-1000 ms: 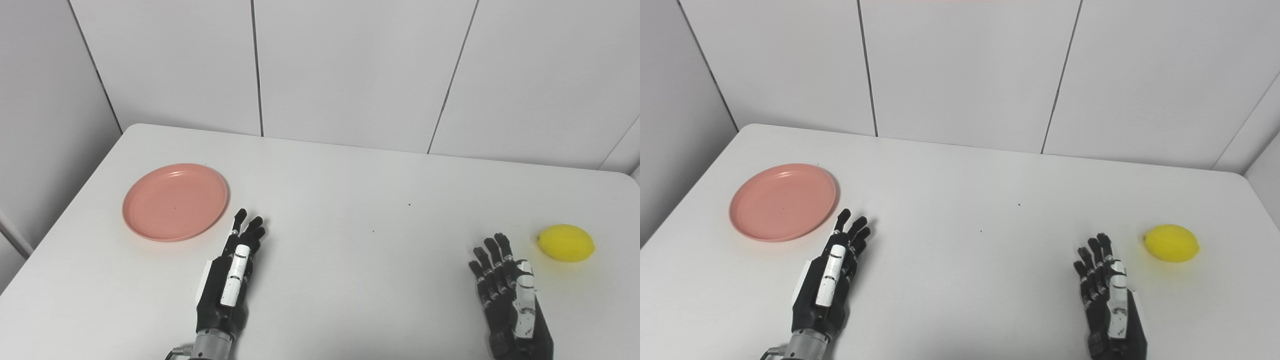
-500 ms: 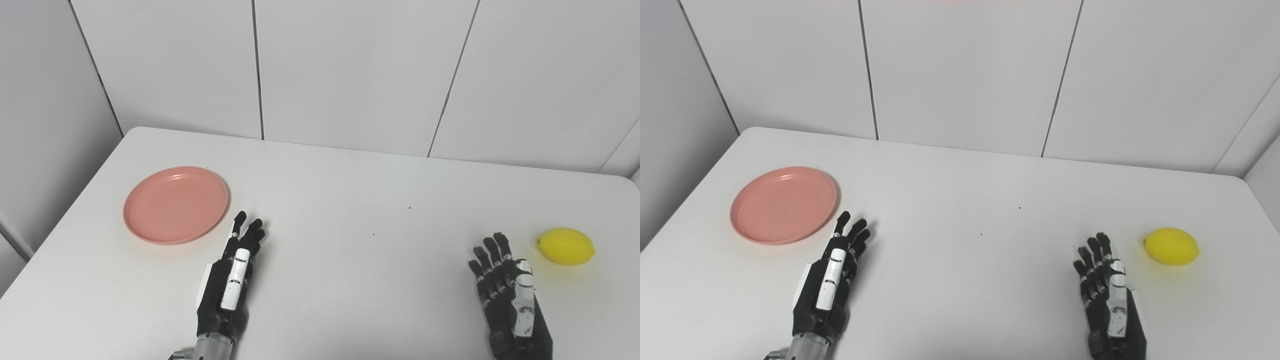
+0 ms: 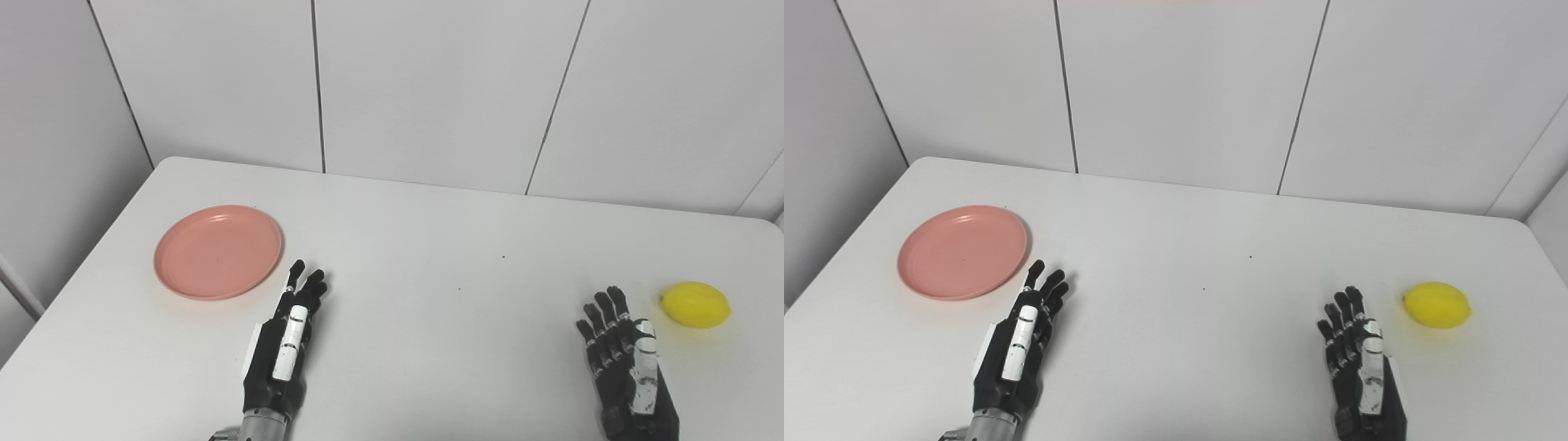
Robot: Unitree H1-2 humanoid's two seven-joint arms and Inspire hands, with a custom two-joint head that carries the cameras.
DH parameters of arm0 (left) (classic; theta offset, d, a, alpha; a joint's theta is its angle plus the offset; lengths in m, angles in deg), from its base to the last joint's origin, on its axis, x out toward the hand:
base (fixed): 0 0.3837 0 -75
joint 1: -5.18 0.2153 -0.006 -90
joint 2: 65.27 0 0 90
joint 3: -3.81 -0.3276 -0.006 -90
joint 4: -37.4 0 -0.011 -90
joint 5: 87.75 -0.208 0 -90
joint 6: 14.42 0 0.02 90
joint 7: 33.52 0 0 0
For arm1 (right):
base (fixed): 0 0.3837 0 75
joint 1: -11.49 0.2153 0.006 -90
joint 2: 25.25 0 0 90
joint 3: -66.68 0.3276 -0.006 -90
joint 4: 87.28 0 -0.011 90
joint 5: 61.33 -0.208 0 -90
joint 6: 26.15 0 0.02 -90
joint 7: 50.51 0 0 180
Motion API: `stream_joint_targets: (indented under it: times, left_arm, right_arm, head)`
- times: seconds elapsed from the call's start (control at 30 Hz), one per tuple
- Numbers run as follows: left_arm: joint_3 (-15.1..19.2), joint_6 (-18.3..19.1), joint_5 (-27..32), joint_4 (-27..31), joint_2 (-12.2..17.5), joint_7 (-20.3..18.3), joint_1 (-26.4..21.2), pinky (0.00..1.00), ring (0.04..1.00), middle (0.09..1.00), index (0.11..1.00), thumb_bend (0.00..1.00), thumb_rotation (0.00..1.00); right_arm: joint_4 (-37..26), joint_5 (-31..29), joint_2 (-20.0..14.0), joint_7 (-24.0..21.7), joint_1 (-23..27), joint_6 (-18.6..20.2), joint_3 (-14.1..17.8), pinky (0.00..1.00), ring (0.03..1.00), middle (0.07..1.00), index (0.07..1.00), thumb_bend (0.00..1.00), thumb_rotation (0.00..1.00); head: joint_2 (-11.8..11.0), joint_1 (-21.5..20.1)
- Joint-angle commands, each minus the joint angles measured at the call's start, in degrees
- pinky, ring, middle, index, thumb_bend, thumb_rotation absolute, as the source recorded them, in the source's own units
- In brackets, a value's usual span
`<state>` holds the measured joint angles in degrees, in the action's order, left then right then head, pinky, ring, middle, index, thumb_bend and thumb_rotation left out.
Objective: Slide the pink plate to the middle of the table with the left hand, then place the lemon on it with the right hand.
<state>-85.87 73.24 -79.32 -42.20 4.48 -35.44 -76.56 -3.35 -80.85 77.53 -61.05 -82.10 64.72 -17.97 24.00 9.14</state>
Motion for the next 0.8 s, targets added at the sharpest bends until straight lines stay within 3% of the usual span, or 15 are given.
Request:
stream_joint_targets:
  times: [0.0,0.13,0.47,0.77]
  left_arm:
    - [-0.2,-1.5,0.0,-1.6,-0.5,0.1,2.7,0.99,0.933,0.924,0.965,0.49,0.79]
    - [-0.4,-1.5,0.3,-1.2,-0.6,0.2,2.9,0.99,0.934,0.924,0.966,0.49,0.79]
    - [-0.7,-0.2,0.8,3.0,-1.5,1.5,2.1,0.96,0.910,0.901,0.932,0.62,0.74]
    - [1.1,5.5,3.5,9.2,0.5,1.8,-5.2,0.92,0.909,0.904,0.930,0.61,0.80]
  right_arm:
    - [3.8,-0.7,-0.1,-1.0,-1.3,-1.9,0.3,1.00,1.000,1.000,1.000,0.68,0.98]
    - [3.9,-1.0,-0.2,-1.0,-1.4,-1.9,0.5,1.00,1.000,1.000,1.000,0.69,0.97]
    - [3.7,-1.8,-1.0,-1.1,-1.6,-1.1,0.8,1.00,1.000,1.000,1.000,0.67,1.00]
    - [3.1,-2.3,-1.0,-0.4,-1.8,-0.6,0.7,1.00,1.000,1.000,1.000,0.66,1.00]
  head:
    - [0.0,0.0]
    - [0.0,0.0]
    - [0.0,1.3]
    - [0.0,0.8]
